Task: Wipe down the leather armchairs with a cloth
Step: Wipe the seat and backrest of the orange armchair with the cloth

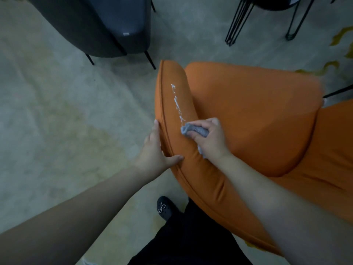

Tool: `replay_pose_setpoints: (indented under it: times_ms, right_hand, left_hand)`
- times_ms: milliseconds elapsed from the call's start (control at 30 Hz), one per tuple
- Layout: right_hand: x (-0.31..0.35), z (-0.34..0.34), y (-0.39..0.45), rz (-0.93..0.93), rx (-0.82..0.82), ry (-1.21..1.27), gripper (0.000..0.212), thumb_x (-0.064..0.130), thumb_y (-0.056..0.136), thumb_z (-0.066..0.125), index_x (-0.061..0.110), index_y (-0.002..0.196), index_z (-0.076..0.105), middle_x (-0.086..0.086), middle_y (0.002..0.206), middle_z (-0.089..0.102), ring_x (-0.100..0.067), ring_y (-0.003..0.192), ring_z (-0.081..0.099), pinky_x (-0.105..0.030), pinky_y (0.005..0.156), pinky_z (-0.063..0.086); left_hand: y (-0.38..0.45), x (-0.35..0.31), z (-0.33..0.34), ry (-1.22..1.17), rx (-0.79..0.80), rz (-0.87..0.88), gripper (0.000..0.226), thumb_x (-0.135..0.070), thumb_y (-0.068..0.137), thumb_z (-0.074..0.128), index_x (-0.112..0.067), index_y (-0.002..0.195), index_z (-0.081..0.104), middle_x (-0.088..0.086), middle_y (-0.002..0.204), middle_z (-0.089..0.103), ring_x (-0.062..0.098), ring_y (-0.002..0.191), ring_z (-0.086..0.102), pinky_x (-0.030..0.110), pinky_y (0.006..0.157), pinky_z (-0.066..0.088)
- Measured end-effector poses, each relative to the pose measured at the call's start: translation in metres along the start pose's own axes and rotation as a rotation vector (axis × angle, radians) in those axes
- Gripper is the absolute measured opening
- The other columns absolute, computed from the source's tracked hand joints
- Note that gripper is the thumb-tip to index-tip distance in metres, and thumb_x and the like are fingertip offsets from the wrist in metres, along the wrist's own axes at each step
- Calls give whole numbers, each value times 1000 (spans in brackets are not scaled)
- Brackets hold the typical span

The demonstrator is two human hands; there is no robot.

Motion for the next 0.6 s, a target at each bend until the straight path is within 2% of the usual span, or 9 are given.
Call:
replay_pose_setpoints:
  times_ms: [67, 100, 233, 367, 600]
  right_hand:
    - [1, 0, 13, 14, -21, -4, 27, 21, 75, 79, 35, 96, 69, 13, 100, 43, -6, 96, 57, -20, 91, 48]
    - [2, 2, 12, -6, -9, 2, 28, 22, 75, 79, 34, 98, 70, 14, 101, 43, -3, 97, 56, -20, 91, 48]
    - [6, 10, -2, -199, 63, -55, 36, 24, 74, 79, 38, 106, 69, 13, 102, 42, 2, 96, 50, -8, 88, 42]
    - [13, 16, 21, -196, 49, -83, 34, 19, 74, 79, 29, 106, 71, 10, 100, 39, 5, 96, 46, -2, 87, 37]
    - [25, 33, 69, -184, -16, 16, 32, 12, 73, 79, 22, 102, 71, -8, 105, 44, 18, 88, 47, 6, 67, 37]
  left_hand:
    - [1, -2, -2, 19, 14, 8, 131, -41, 63, 87, -23, 153, -7, 5, 154, 23, 20, 134, 37, 44, 103, 44]
    - [2, -3, -2, 21, 20, 11, 131, -40, 63, 87, -22, 153, -7, 5, 155, 22, 20, 135, 35, 43, 103, 43]
    - [6, -6, -4, 9, 26, 20, 130, -38, 64, 86, -23, 153, -7, 2, 157, 19, 20, 138, 32, 43, 105, 41]
    - [15, -9, -6, 2, 11, 14, 129, -39, 64, 86, -22, 153, -6, 4, 156, 21, 18, 141, 26, 43, 109, 37]
    - [38, -11, -16, -10, 1, 9, 128, -44, 63, 84, -27, 153, -5, 2, 153, 28, 17, 137, 32, 39, 109, 37]
Point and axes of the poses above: each hand's wrist, its own y-axis towards the middle knuckle, its own z-axis out of the palm, x = y × z, the point moved 2 cm from there along y, towards the middle knuckle
